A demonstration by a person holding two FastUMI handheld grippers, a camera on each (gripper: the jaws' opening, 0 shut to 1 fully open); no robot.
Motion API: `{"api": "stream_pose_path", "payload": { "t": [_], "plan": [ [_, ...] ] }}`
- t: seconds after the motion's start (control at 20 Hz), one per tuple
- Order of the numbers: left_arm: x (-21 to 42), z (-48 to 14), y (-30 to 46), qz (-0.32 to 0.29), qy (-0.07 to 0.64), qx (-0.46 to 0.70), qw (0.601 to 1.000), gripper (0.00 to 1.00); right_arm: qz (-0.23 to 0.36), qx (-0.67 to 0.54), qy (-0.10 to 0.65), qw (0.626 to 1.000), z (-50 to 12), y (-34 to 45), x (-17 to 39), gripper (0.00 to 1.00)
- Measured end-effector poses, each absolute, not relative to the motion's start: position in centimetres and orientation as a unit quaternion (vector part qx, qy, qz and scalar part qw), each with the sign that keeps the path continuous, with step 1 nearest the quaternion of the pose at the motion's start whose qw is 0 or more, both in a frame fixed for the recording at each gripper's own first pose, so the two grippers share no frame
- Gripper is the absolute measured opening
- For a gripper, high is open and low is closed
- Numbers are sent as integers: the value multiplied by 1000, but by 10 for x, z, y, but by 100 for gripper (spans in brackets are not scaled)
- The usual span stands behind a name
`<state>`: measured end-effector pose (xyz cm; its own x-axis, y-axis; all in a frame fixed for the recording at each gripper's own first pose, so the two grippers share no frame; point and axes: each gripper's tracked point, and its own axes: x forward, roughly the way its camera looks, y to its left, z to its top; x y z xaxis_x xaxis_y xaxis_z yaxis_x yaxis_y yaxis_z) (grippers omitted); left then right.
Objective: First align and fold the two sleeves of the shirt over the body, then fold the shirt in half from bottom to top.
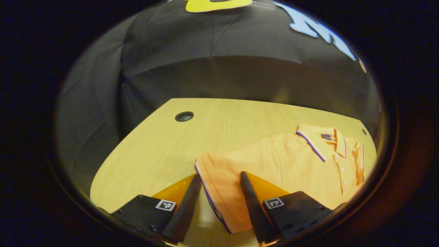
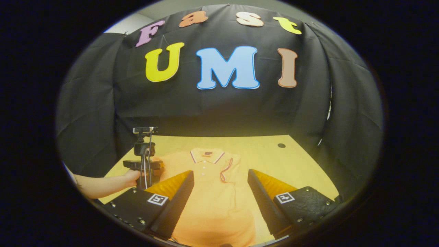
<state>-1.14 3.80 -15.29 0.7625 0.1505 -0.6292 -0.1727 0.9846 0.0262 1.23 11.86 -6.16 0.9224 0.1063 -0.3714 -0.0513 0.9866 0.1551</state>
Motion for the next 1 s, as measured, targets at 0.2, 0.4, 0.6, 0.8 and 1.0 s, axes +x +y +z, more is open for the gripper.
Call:
{"api": "stream_pose_path", "payload": {
  "t": [0.2, 0.4, 0.6, 0.8, 1.0],
  "plan": [
    [-8, -153, 30, 71, 337, -8, 939, 26, 28, 82, 203, 975, -70, 109, 6, 98],
    [-9, -153, 31, 67, 339, -1, 938, 8, 18, 91, 213, 973, -78, 102, 0, 98],
    [-9, -144, 29, 71, 334, 6, 940, 7, 13, 89, 213, 973, -80, 96, -4, 98],
    [-5, -103, 11, 58, 296, 7, 953, 7, 10, 89, 210, 974, -80, 92, -7, 94],
    [-6, -77, -22, 27, 278, 18, 960, 7, 11, 92, 212, 973, -81, 95, -11, 94]
  ]
}}
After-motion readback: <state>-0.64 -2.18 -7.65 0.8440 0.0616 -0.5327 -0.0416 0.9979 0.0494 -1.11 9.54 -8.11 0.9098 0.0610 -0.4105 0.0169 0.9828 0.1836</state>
